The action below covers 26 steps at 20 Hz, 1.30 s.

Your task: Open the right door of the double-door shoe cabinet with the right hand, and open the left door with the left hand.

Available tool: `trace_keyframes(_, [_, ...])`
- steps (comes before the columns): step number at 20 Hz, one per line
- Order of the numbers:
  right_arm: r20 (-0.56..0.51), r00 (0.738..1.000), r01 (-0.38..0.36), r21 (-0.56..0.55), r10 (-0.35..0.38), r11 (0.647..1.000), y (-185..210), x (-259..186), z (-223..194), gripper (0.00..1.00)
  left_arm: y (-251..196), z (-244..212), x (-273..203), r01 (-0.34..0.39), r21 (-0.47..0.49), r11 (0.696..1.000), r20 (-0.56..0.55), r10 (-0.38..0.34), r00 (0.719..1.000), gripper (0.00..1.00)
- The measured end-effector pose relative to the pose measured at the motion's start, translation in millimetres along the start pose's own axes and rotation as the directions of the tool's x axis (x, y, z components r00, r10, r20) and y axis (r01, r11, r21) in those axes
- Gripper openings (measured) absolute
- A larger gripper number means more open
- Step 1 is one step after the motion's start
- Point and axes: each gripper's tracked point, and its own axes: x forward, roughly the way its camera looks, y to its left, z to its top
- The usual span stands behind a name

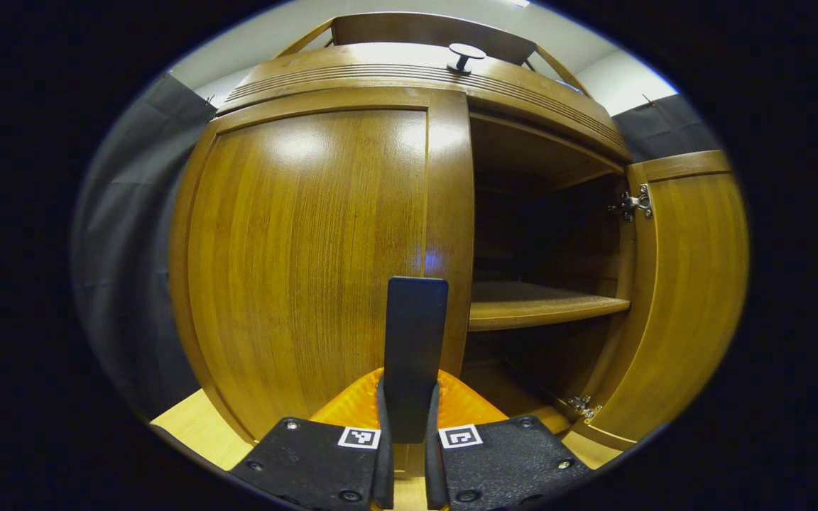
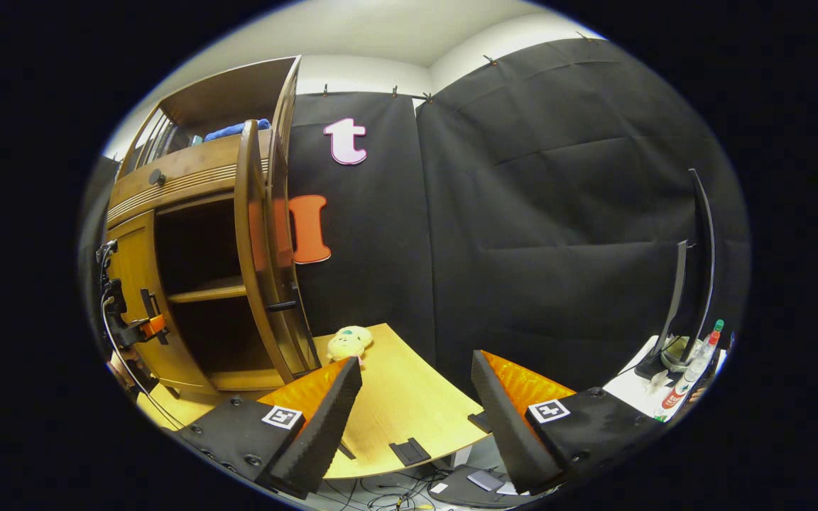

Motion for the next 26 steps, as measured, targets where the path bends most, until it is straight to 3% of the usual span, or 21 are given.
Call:
trace_keyframes(9, [0.004,0.997,-0.072,-0.001,0.072,0.997,28.7,0.2,1.0,0.89,10.3,3.1,-49.1,0.007,-0.006,1.0,-0.014,-0.007,1.0,0.17])
trace_keyframes(10, [0.004,0.997,-0.083,-0.002,0.083,0.997,33.4,0.2,0.6,0.98,12.2,3.9,-54.2,0.005,-0.005,1.0,-0.012,-0.005,1.0,0.16])
trace_keyframes(11, [0.004,0.996,-0.094,-0.004,0.094,0.996,38.3,0.6,-0.5,0.98,14.3,3.8,-60.0,0.004,-0.007,1.0,-0.012,-0.004,1.0,0.16])
trace_keyframes(12, [0.003,0.995,-0.103,-0.005,0.103,0.995,43.2,0.6,-1.5,0.89,15.4,4.0,-64.8,0.002,-0.008,1.0,-0.011,-0.002,1.0,0.17])
trace_keyframes(13, [0.002,0.994,-0.112,-0.007,0.112,0.994,46.1,0.3,-1.2,0.89,17.8,4.6,-70.1,-0.001,-0.007,1.0,-0.01,0.001,1.0,0.17])
trace_keyframes(14, [0.002,0.993,-0.121,-0.009,0.121,0.993,49.1,-1.0,-2.1,0.98,20.2,4.8,-74.7,-0.005,-0.005,1.0,-0.009,0.005,1.0,0.17])
trace_keyframes(16, [0.0,0.991,-0.136,-0.013,0.136,0.991,55.7,-3.7,-2.9,0.98,25.2,4.0,-83.8,-0.014,-0.007,1.0,-0.009,0.014,1.0,0.17])
trace_keyframes(17, [0.0,0.99,-0.142,-0.014,0.142,0.99,57.6,-5.1,-2.9,0.89,27.3,4.5,-89.1,-0.017,-0.011,1.0,-0.009,0.017,1.0,0.17])
trace_keyframes(18, [0.002,0.989,-0.149,-0.013,0.149,0.989,56.2,-3.6,-2.0,0.89,30.3,4.7,-93.6,-0.021,-0.015,1.0,-0.009,0.021,1.0,0.17])
trace_keyframes(19, [0.003,0.988,-0.155,-0.013,0.155,0.988,57.6,-4.1,-2.1,0.98,33.4,4.8,-97.8,-0.025,-0.019,1.0,-0.01,0.025,1.0,0.17])
trace_keyframes(21, [0.006,0.986,-0.166,-0.015,0.167,0.986,61.1,-4.3,-1.9,0.89,39.6,6.3,-105.7,-0.03,-0.022,0.999,-0.009,0.029,1.0,0.16])
trace_keyframes(26, [-0.003,0.981,-0.195,-0.02,0.195,0.981,77.4,-7.5,-2.7,0.89,54.7,5.3,-128.9,-0.044,-0.034,0.998,0.001,0.044,0.999,0.16])
